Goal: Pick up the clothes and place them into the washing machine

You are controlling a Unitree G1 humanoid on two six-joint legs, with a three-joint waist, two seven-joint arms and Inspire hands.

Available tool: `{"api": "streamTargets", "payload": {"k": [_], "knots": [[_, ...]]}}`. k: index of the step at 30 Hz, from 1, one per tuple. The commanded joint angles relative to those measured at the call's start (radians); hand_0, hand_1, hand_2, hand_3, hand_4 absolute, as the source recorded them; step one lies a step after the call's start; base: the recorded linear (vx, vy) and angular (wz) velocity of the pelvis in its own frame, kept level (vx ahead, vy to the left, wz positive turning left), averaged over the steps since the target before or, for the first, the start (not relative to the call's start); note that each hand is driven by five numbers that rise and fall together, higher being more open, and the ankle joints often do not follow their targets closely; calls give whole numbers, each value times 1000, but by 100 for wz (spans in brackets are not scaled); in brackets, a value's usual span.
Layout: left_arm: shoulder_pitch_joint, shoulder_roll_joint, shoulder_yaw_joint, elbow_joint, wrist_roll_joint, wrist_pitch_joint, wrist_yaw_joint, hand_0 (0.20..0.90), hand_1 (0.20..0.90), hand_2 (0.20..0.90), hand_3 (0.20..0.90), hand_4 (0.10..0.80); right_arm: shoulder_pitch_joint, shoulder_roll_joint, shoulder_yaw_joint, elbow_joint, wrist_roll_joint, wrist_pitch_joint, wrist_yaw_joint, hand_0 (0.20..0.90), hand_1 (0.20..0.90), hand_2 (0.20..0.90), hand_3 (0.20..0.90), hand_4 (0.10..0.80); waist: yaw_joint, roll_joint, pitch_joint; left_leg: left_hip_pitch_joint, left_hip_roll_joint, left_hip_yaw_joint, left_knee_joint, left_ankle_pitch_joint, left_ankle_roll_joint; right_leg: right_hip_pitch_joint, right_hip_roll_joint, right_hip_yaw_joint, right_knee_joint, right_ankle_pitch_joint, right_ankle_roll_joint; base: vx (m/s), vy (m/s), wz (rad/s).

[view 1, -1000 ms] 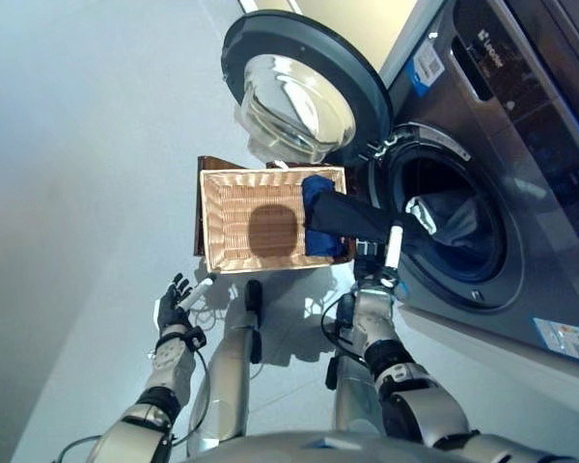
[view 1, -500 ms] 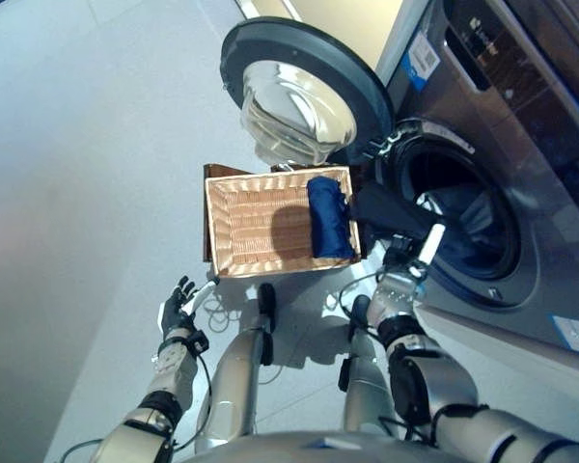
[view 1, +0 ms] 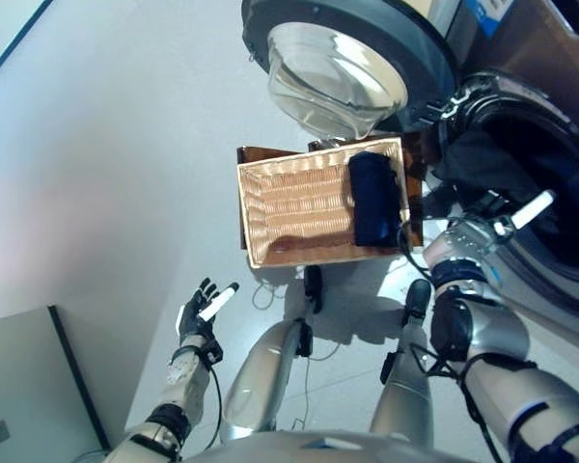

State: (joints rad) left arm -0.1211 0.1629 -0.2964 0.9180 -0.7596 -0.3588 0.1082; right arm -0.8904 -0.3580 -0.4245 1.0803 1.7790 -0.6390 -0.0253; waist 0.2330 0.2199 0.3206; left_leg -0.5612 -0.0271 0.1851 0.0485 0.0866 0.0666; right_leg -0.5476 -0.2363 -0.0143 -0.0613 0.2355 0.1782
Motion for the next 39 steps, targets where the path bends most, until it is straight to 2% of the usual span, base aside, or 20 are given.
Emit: {"api": "streamTargets", "payload": {"k": [1,8,18,21,25,31,39], "knots": [[0,30,-25,-42,-12,-66,6,900,900,900,900,800,-127,-169,23,-42,-26,-61,12,200,200,200,200,300,28,107,9,51,-11,-62,-136,31,-106,48,43,-17,100,-109,-22,9,17,-11],[14,42,-40,-101,-29,-72,0,900,900,900,900,800,-234,-260,53,-25,-16,-82,-13,200,200,200,200,300,35,159,22,19,-9,-37,-136,39,-103,-25,41,9,136,-126,-29,0,5,-5],[26,54,-25,-101,-16,-70,8,900,900,900,900,800,-307,-386,79,10,-58,-97,-61,200,200,200,200,300,27,186,3,6,-7,-9,-135,25,-95,-79,43,43,171,-144,-27,28,32,-11],[29,62,-20,-99,-8,-69,13,900,900,900,900,800,-334,-449,100,37,-80,-95,-93,200,200,200,200,300,21,189,-12,8,-3,1,-135,19,-93,-85,47,48,172,-146,-26,31,25,-2],[29,66,-15,-100,3,-68,18,900,900,900,900,800,-351,-488,109,55,-96,-95,-113,200,200,200,200,300,17,189,-18,6,2,6,-135,20,-93,-89,52,53,172,-144,-27,20,8,-10],[43,83,0,-99,25,-65,25,900,900,900,900,800,-390,-596,146,70,-149,-95,-168,200,200,200,200,300,3,179,-33,7,13,11,-136,16,-95,-95,64,51,175,-143,-27,19,-8,-2],[45,102,23,-86,45,-67,50,900,900,900,900,800,-440,-643,190,54,-169,-129,-203,200,200,200,200,300,-8,159,-41,4,22,19,-136,14,-94,-104,74,55,176,-142,-28,3,0,2]]}}
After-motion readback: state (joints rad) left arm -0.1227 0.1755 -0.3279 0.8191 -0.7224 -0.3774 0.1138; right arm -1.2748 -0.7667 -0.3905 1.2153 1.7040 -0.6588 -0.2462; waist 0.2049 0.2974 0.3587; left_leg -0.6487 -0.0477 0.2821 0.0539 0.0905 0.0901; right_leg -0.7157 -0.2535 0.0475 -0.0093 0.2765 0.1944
